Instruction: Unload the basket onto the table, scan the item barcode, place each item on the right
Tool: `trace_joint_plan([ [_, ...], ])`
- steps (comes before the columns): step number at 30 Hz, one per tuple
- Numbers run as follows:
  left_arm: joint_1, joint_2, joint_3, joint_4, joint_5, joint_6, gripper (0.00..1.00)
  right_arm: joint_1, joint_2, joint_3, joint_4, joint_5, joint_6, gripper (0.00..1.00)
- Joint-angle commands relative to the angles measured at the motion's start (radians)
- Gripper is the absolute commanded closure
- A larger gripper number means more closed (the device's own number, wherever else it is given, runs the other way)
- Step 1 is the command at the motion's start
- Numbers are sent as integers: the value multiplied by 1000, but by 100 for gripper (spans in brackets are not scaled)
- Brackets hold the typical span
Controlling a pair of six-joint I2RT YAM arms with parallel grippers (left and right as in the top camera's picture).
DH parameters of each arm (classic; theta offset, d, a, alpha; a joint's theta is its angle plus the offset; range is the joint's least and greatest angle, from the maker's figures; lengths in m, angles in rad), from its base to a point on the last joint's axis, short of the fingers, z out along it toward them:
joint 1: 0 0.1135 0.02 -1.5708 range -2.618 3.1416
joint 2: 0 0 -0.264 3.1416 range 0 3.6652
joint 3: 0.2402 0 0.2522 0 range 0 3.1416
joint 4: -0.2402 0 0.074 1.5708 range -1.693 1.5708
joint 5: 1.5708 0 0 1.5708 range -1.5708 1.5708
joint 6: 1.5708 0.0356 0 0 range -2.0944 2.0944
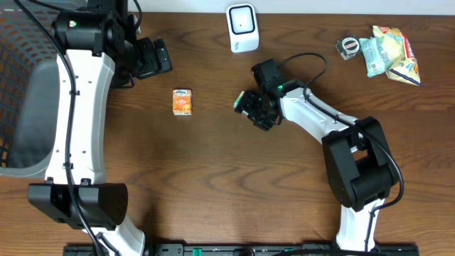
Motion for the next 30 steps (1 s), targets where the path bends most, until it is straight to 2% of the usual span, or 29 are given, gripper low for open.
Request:
trace_joint_plan([
  [1,6,5,3,-3,-13,6,2,-7,20,-7,10,142,18,42],
  [2,6,5,3,-3,-13,6,2,-12,20,-7,16,183,18,48],
  [5,6,5,3,-3,-13,6,2,-36,20,-7,71,238,-60,53],
  [10,6,5,3,-3,-13,6,2,-92,19,-6,209,225,-218,54],
  [15,6,5,3,-3,-13,6,2,-147,19,-6,308,96,-407,55],
  [20,6,5,3,-3,-13,6,2,-174,19,-6,336,-100,-410,53],
  [23,6,5,3,-3,-13,6,2,-166,19,-6,396,-180,-468,62],
  [27,6,5,3,-3,-13,6,2,-135,19,-6,452,-135,-578,71],
  [30,6,5,3,-3,-13,6,2,-101,20,-6,465,20,-639,75],
])
